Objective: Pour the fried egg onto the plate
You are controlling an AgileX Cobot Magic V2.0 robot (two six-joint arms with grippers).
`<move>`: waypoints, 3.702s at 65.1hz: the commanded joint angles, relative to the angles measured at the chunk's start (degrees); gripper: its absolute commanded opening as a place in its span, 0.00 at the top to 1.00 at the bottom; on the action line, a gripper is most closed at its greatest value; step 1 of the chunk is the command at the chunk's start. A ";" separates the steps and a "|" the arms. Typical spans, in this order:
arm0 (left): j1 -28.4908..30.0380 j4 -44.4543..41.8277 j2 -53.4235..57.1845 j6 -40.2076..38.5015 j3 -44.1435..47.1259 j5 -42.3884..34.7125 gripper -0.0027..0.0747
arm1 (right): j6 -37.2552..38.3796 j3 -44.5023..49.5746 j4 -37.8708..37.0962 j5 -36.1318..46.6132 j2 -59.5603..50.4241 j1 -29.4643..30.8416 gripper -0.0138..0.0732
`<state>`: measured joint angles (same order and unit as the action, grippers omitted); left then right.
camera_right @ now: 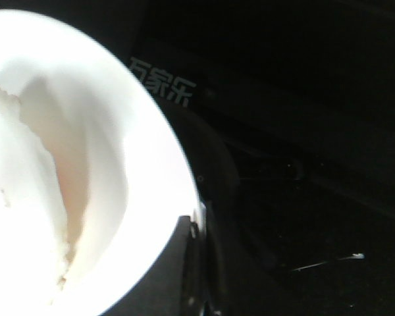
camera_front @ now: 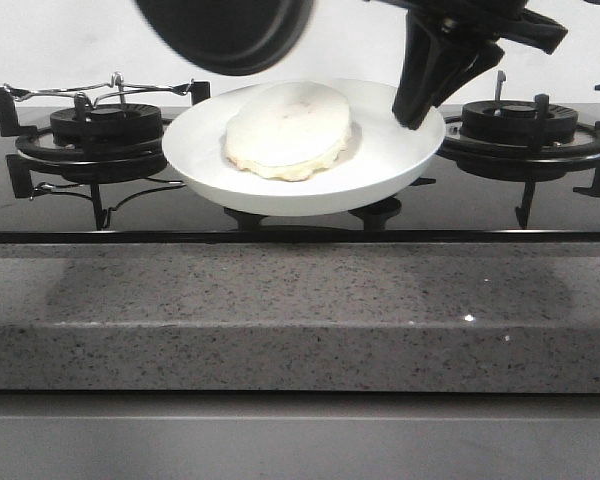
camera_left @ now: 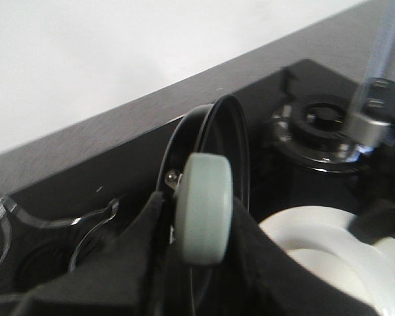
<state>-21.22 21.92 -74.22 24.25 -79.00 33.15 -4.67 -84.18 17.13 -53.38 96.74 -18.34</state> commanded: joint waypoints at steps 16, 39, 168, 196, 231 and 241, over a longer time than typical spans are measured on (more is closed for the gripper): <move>25.27 33.80 -3.78 -1.33 -1.95 5.46 0.99 | -0.35 -1.44 0.64 2.34 -2.46 0.19 0.92; 40.23 62.62 -18.48 -0.74 -1.95 19.03 0.99 | -0.35 -1.44 0.64 2.34 -2.46 0.19 0.92; 31.47 18.43 1.43 -8.74 -1.95 23.38 0.33 | -0.35 -1.44 0.64 2.34 -2.46 0.19 0.92; 2.67 -28.68 19.02 -36.79 10.41 24.89 0.33 | -0.35 -1.44 0.64 2.34 -2.46 0.19 0.92; -2.34 -39.76 24.96 -44.64 22.10 22.38 0.33 | -0.35 -1.44 0.64 2.34 -2.46 0.19 0.92; -2.34 -39.76 24.96 -44.64 22.10 22.24 0.33 | -0.35 -1.44 0.64 2.34 -2.46 0.19 0.92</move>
<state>-23.12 -16.34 -49.70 -19.74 -55.50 58.77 -4.67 -84.18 17.13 -53.38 96.74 -18.34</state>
